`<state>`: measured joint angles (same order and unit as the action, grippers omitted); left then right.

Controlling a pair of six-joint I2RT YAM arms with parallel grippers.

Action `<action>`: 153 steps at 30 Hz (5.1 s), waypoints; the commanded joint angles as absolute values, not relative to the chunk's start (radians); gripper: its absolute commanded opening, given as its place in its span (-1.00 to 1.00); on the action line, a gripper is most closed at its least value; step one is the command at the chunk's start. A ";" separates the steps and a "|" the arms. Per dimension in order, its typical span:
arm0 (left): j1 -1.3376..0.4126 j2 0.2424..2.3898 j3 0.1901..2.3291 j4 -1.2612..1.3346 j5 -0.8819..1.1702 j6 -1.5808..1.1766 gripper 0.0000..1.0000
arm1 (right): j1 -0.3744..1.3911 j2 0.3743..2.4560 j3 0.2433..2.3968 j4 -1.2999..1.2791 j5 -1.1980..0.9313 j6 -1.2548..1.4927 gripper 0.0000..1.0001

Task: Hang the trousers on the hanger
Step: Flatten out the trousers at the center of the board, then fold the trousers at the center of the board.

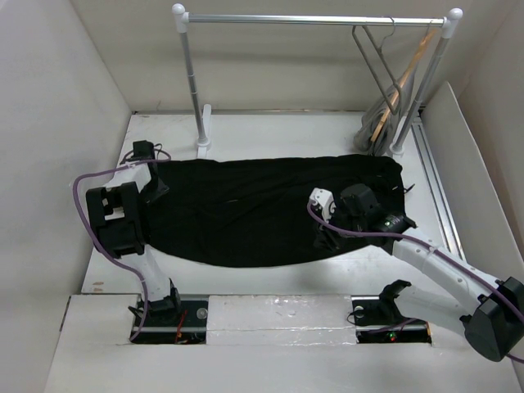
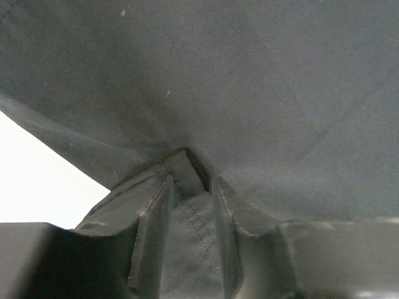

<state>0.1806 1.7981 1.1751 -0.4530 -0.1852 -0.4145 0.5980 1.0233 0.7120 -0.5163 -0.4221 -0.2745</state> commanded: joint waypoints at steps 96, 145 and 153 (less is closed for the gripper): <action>0.434 1.038 1.453 -0.659 -0.248 -0.696 -1.00 | -0.275 1.014 0.920 -0.940 -0.043 -0.035 -1.00; 0.370 1.982 2.117 -0.767 -0.483 -0.683 -1.00 | -0.359 1.283 1.061 -0.919 -0.204 -0.172 -1.00; 0.295 2.088 2.256 -0.736 -0.482 -0.654 -1.00 | -0.408 1.544 1.234 -0.810 -0.250 -0.152 -1.00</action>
<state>0.3103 2.0510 2.1899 -0.7673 -0.4721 -0.6773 -0.3943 1.4776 1.1526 -0.9184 -0.2119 -0.1535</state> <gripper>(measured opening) 0.003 0.031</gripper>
